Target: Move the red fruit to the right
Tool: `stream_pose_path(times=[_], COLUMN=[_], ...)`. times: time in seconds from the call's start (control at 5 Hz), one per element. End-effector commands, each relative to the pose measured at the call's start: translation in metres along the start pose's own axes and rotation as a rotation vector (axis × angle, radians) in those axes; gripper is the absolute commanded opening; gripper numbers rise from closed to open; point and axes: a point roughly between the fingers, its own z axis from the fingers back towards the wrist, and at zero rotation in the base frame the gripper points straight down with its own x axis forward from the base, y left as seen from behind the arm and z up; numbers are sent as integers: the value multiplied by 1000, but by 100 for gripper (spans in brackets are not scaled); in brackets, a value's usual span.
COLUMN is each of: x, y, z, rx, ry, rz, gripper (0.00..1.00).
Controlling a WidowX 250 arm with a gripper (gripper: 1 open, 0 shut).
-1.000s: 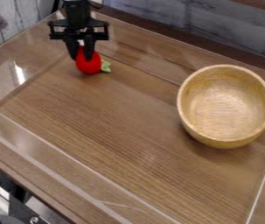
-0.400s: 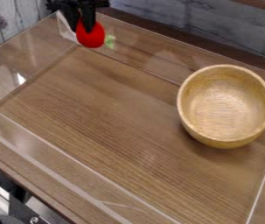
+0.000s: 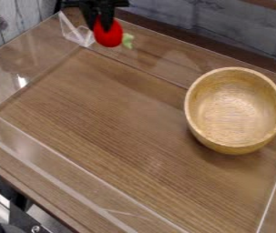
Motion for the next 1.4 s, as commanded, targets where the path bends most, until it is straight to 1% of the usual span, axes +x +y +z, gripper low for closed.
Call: stream_pose_path(times=[0.0, 0.2, 0.4, 0.6, 1.0, 1.2], x=[11, 18, 18, 17, 9, 13], y=[-13, -18, -18, -19, -34, -27], z=[-1, -17, -26, -27, -42, -38], rx=[25, 49, 67, 72, 85, 89], ry=[-38, -22, -4, 5, 14, 19], rz=[-49, -89, -86, -83, 1, 31], gripper=[0, 0, 0, 0, 0, 100])
